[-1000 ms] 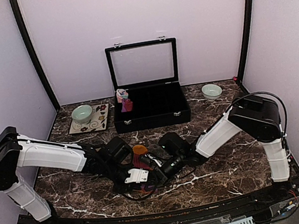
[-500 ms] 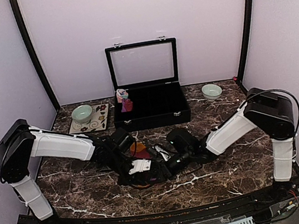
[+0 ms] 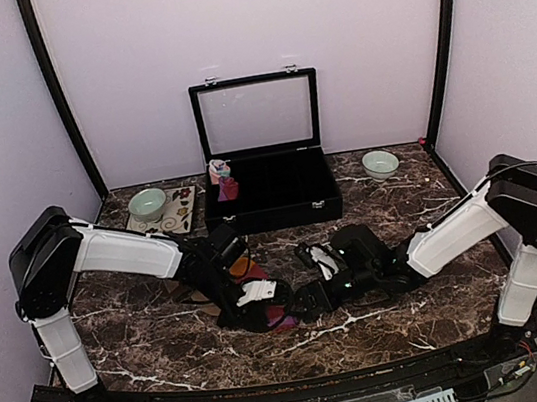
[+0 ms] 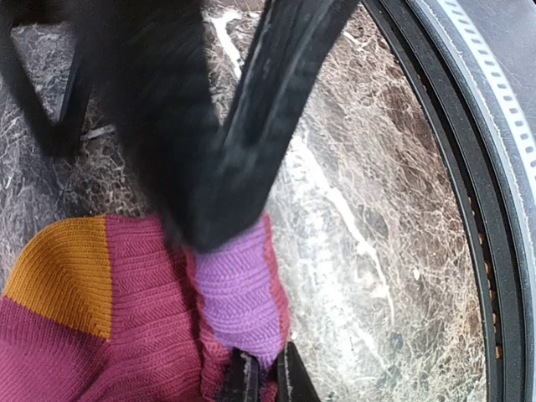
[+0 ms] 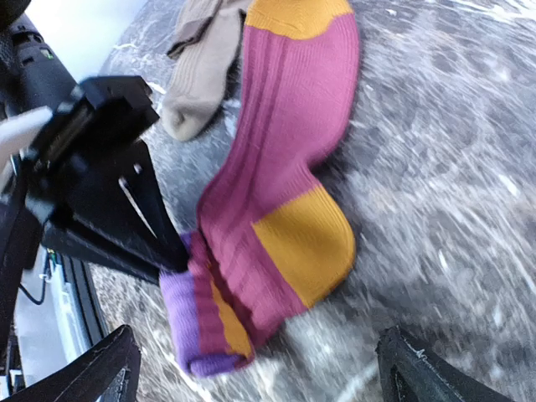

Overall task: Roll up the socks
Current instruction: Roll the sock at the center of the board.

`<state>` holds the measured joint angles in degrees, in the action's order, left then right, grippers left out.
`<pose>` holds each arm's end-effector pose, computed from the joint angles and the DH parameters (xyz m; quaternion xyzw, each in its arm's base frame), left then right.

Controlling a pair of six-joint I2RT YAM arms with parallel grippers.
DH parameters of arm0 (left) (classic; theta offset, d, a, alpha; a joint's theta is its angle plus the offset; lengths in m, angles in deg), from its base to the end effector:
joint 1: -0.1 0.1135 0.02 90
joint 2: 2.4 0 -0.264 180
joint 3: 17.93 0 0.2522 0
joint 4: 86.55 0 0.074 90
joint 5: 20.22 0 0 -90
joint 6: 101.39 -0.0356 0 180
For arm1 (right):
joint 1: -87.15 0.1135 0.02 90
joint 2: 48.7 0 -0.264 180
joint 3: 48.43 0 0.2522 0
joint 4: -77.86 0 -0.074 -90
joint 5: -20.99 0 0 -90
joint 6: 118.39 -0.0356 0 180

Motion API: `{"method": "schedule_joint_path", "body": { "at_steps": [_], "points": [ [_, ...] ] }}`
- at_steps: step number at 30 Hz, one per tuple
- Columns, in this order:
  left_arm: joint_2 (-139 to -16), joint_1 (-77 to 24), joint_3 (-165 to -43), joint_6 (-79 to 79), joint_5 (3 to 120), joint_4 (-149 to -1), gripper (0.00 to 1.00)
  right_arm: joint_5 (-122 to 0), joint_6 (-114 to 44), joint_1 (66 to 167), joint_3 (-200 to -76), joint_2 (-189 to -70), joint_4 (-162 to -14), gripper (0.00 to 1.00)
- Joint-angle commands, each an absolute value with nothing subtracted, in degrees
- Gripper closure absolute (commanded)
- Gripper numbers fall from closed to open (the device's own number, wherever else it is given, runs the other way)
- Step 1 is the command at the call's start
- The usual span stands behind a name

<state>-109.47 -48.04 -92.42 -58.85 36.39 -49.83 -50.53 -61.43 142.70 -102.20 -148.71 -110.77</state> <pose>0.2167 -0.2713 0.1330 0.7327 0.5947 -0.2836 0.1704 0.1749 0.2750 0.1256 -0.2424 0.8548 0.4074 0.2112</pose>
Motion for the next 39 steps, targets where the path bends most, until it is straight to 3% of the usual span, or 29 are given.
{"method": "schedule_joint_path", "body": {
  "at_steps": [1, 6, 10, 14, 21, 26, 39],
  "points": [
    [-113.87, -47.27, -90.37, -55.69, 45.6, -40.03, 1.0, -57.35, -60.34, 143.23, -98.04, -148.04, -100.8, 0.01],
    [-114.2, -46.84, -90.69, -55.5, 45.14, -39.62, 1.0, -64.34, -60.37, 143.28, -94.29, -142.29, -101.16, 0.01],
    [-114.31, -46.19, -91.12, -55.41, 43.86, -38.56, 1.0, -86.25, -56.93, 147.32, -92.79, -126.94, -96.37, 0.01],
    [-115.46, -45.79, -92.82, -55.94, 42.01, -36.57, 1.0, -97.34, -60.12, 146.83, -87.36, -115.96, -101.33, 0.0],
    [-119.48, -44.98, -97.33, -57.4, 37.77, -31.46, 1.0, -83.45, -42.39, 150.96, -82.67, -114.01, -113.36, 0.03],
    [-124.05, -43.93, -101.89, -59.48, 33.04, -24.99, 1.0, -77.24, -27.36, 158.81, -82.72, -116.72, -115.21, 0.27],
    [-131.42, -43.01, -110.06, -64.06, 29.59, -14.09, 1.0, -73.15, -1.29, 164.38, -102.29, -141.44, -108.1, 0.52]
  ]
}}
